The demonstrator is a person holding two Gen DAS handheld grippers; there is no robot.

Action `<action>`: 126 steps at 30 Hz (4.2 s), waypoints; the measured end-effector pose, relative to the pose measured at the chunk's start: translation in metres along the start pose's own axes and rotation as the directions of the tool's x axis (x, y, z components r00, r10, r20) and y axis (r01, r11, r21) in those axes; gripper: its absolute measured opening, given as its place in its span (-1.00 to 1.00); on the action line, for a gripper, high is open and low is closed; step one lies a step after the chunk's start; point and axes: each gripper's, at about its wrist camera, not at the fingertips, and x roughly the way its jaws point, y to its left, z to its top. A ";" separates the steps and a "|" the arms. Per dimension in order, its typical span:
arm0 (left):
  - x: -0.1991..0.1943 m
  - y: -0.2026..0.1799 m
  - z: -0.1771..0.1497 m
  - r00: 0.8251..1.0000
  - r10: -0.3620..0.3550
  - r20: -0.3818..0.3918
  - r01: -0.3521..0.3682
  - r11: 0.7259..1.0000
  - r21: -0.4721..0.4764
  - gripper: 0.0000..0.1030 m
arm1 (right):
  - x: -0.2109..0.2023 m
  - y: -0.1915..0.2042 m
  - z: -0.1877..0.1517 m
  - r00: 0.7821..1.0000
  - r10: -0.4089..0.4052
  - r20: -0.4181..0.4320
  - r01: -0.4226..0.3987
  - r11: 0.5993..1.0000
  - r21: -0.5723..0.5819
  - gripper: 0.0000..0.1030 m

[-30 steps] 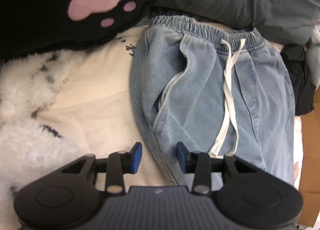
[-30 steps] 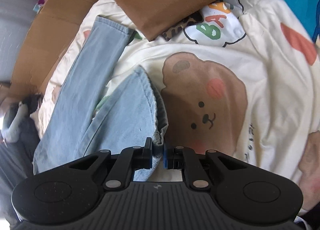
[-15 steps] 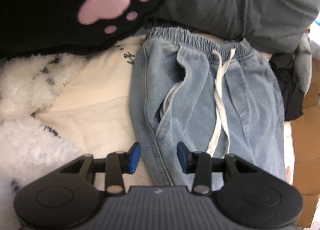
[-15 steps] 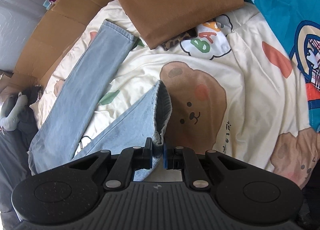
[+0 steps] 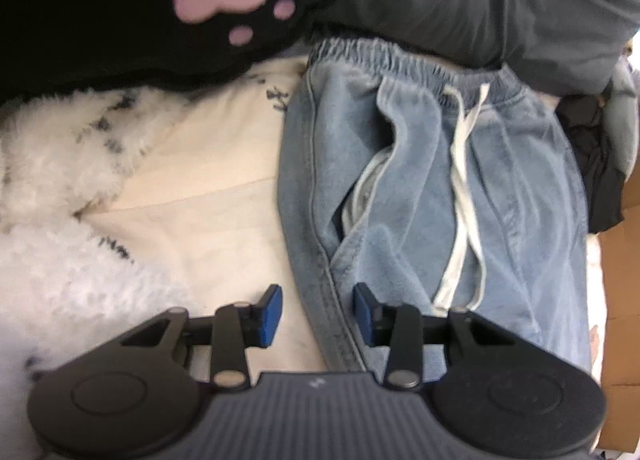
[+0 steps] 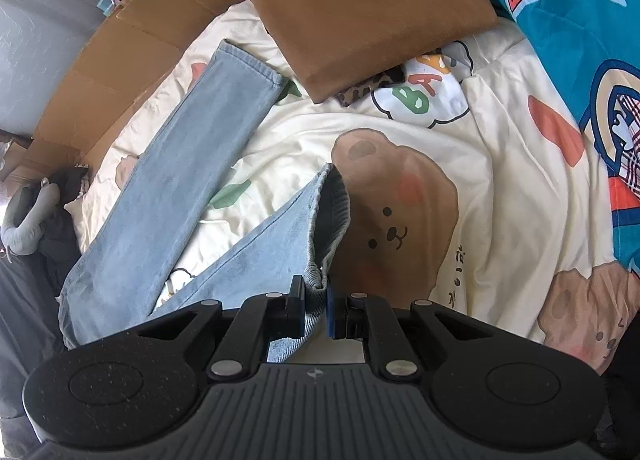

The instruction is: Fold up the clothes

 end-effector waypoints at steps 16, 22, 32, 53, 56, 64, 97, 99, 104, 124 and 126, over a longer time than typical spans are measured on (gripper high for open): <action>0.001 -0.006 0.004 1.000 -0.022 0.010 0.022 1.000 0.006 -0.67 | 0.007 -0.016 -0.011 0.998 -0.051 -0.039 0.051 0.999 -0.004 -0.84; -0.013 -0.013 0.012 1.000 0.011 -0.005 -0.010 0.998 0.069 -0.69 | 0.018 -0.035 -0.025 0.993 -0.096 -0.072 0.096 0.995 -0.008 -0.84; -0.006 -0.020 0.012 0.994 0.100 -0.039 -0.093 0.983 0.156 -0.69 | 0.059 -0.087 -0.075 0.961 -0.219 -0.169 0.228 0.973 0.035 -0.84; 0.005 -0.026 0.018 0.982 0.167 -0.082 -0.152 0.974 0.170 -0.66 | 0.115 -0.127 -0.132 0.885 -0.325 -0.333 0.326 0.944 -0.052 -0.78; 0.008 -0.025 0.024 0.979 0.178 -0.097 -0.163 0.975 0.150 -0.54 | 0.122 -0.115 -0.128 0.884 -0.350 -0.310 0.302 0.934 -0.192 -0.59; -0.008 -0.023 0.036 0.985 0.170 -0.039 -0.160 0.971 0.178 -0.27 | 0.118 -0.078 -0.081 0.960 -0.267 -0.085 0.223 0.910 -0.349 -0.21; 0.006 -0.028 0.045 0.980 0.200 0.013 -0.201 0.973 0.115 -0.24 | 0.138 -0.080 -0.048 0.924 -0.382 -0.029 0.351 0.876 -0.330 -1.00; 0.010 -0.027 0.045 0.978 0.208 0.014 -0.209 0.972 0.111 -0.21 | 0.131 -0.097 -0.048 0.900 -0.436 -0.025 0.410 0.864 -0.293 -1.00; 0.017 -0.023 0.045 0.975 0.218 0.030 -0.220 0.970 0.100 -0.20 | 0.120 -0.117 -0.045 0.919 -0.390 -0.052 0.360 0.888 -0.286 -1.00; 0.050 -0.045 0.076 0.958 0.273 0.092 -0.287 0.936 0.205 -0.23 | 0.172 -0.019 -0.049 0.956 -0.288 -0.050 0.101 0.485 -0.869 -0.07; 0.048 -0.045 0.078 0.957 0.278 0.083 -0.290 0.933 0.212 -0.25 | 0.176 -0.020 -0.048 0.950 -0.298 -0.092 0.049 0.434 -0.899 -0.08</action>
